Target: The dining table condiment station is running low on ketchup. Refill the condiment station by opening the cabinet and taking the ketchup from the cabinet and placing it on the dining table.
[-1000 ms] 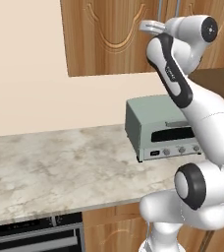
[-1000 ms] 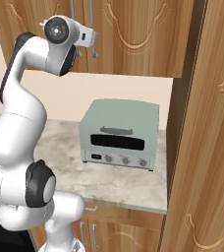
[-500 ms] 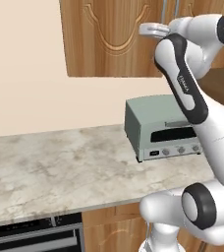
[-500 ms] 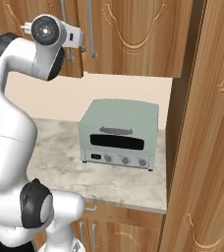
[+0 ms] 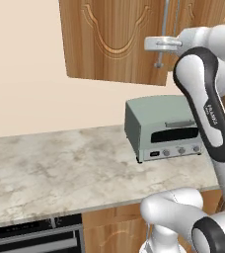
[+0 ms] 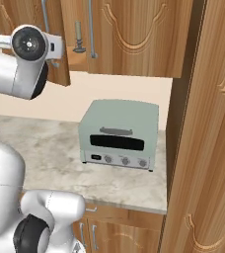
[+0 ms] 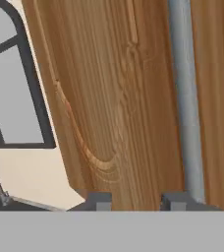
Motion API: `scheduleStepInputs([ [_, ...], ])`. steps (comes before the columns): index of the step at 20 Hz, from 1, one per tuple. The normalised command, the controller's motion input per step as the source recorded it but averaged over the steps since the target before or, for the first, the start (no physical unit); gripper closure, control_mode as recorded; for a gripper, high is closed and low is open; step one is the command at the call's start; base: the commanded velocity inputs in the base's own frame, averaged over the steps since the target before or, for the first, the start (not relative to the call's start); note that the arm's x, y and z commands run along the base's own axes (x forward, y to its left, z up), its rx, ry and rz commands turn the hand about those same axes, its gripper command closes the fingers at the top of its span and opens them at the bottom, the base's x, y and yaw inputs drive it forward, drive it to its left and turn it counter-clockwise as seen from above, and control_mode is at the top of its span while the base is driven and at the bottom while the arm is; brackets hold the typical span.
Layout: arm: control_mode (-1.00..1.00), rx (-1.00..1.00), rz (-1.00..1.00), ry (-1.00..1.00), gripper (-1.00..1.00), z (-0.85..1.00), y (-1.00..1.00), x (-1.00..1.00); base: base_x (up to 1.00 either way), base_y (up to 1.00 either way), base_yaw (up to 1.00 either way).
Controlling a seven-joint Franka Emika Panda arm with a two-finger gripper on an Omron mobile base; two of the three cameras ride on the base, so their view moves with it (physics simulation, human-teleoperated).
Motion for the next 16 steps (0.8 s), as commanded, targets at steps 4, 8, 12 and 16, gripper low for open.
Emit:
scheduleStepInputs([
  [4, -1.0, 0.0, 0.11, 0.03, 1.0, -0.29, 1.0, -0.72, 0.0, 0.0, 0.0],
  [8, -1.0, 0.0, 0.12, 0.08, -1.0, -0.46, 0.7, -0.2, 0.0, 0.0, 0.0],
  [12, -1.0, 0.28, 0.06, -0.06, -1.0, -0.12, -0.89, -0.35, 0.0, 0.0, 0.0],
  [16, -1.0, 0.43, 0.0, -0.01, -1.0, 0.01, -1.0, -0.34, 0.0, 0.0, 0.0],
])
